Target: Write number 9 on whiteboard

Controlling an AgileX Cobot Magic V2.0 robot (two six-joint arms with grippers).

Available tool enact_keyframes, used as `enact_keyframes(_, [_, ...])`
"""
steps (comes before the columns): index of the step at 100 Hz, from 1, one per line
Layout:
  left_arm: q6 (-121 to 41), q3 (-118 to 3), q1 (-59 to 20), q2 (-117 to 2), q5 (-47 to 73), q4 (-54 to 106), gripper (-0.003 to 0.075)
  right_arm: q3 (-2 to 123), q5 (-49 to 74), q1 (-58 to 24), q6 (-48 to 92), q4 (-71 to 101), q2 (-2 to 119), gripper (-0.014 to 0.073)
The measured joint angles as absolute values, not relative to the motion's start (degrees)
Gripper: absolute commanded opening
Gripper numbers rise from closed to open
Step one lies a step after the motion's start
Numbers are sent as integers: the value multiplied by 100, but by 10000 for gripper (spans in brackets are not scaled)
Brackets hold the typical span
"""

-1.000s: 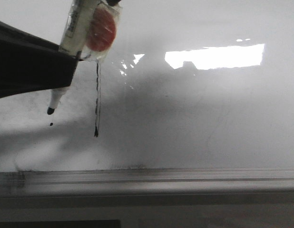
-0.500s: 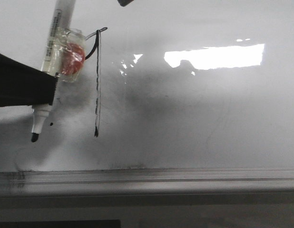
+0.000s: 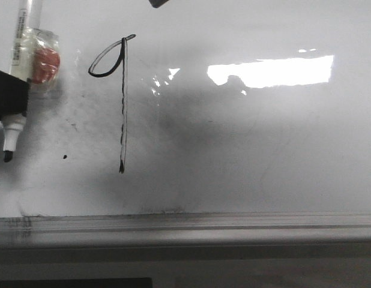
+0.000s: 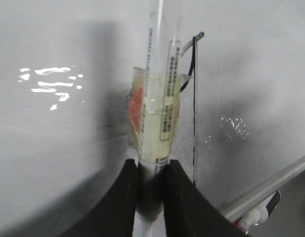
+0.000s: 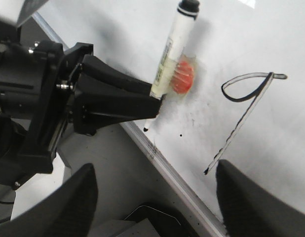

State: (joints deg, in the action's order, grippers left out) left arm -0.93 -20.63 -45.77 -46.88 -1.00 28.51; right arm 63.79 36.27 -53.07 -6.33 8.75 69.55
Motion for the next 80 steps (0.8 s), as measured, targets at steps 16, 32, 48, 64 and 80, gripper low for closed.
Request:
enact_keyframes(16, [-93, -2063, -4247, -4629, 242, 2902, -21, 6379, 3613, -5307, -633, 875, 6955, 448])
enact_keyframes(32, [-93, -2063, -4159, -4629, 302, 2902, -20, 6379, 3609, -5307, -633, 875, 6955, 448])
enact_keyframes(48, [-93, -2063, -4159, -4629, 313, 2902, -20, 6379, 3595, -5307, -633, 875, 6955, 447])
enact_keyframes(64, [-93, -2063, -4159, -4629, 313, 2902, 15, 6379, 3582, -5307, -633, 875, 6955, 448])
enact_keyframes(80, [-93, -2063, -4159, -4616, 324, 2902, 291, 6379, 3582, -5307, -633, 875, 6955, 447])
